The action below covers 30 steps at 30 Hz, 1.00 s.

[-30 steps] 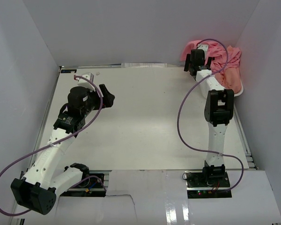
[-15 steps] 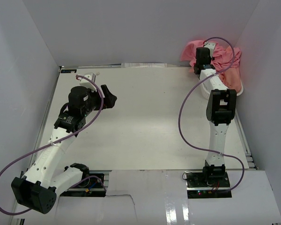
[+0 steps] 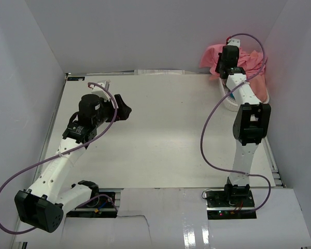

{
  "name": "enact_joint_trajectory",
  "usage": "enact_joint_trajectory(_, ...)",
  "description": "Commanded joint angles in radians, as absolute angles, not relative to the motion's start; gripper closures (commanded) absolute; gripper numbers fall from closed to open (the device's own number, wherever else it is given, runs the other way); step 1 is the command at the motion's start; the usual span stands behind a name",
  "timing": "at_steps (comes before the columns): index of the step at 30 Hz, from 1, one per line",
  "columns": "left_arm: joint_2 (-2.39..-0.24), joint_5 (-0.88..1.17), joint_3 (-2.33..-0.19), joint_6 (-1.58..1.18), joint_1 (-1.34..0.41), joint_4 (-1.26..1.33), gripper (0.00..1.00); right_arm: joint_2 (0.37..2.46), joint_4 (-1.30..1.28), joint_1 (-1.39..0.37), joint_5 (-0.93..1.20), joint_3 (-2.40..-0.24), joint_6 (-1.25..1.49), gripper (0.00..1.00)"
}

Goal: Fold and stack the t-shirts
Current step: Grab crumpled tshirt from bin with the right arm, then move the tshirt to the center of the board

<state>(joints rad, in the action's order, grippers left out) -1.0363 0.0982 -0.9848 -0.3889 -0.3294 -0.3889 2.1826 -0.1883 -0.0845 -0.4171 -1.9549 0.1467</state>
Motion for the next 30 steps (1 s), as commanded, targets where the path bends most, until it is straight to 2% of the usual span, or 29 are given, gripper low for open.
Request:
enact_joint_trajectory(1,-1.026,0.123,-0.989,-0.379,-0.328,-0.383,0.02,1.926,-0.175,-0.127,-0.059,-1.944,0.091,0.92)
enact_joint_trajectory(2,-1.026,0.121,-0.989,-0.38,-0.328,-0.383,0.02,1.89,-0.199,-0.193,-0.013,-1.939,0.048,0.92)
enact_joint_trajectory(5,-1.022,0.115,-0.988,-0.379,-0.328,-0.383,0.02,1.725,-0.309,-0.357,-0.047,-1.904,-0.141,0.92)
enact_joint_trajectory(8,-1.019,0.11,-0.989,-0.379,-0.328,-0.383,0.02,1.551,-0.344,-0.59,0.056,-1.769,-0.167,0.92)
enact_joint_trajectory(11,-1.014,0.098,-0.989,-0.38,-0.327,-0.383,0.02,1.398,-0.319,-0.678,0.078,-1.573,-0.072,0.92)
enact_joint_trajectory(15,-0.991,0.055,-0.985,-0.387,-0.327,-0.385,0.02,1.22,-0.288,-0.686,0.121,-1.344,0.05,0.92)
enact_joint_trajectory(18,-0.959,-0.026,-0.983,-0.397,-0.325,-0.388,0.02,1.151,-0.288,-0.686,-0.012,-1.256,0.058,0.92)
enact_joint_trajectory(20,-0.93,-0.072,-0.976,-0.405,-0.325,-0.388,0.02,1.149,-0.313,-0.675,-0.125,-1.258,0.042,0.92)
enact_joint_trajectory(25,-0.917,-0.097,-0.969,-0.403,-0.325,-0.387,0.02,1.262,-0.423,-0.644,-0.205,-1.298,0.064,0.92)
enact_joint_trajectory(30,-0.96,-0.061,-0.976,-0.394,-0.325,-0.388,0.02,1.392,-0.428,-0.588,-0.333,-1.269,0.127,0.92)
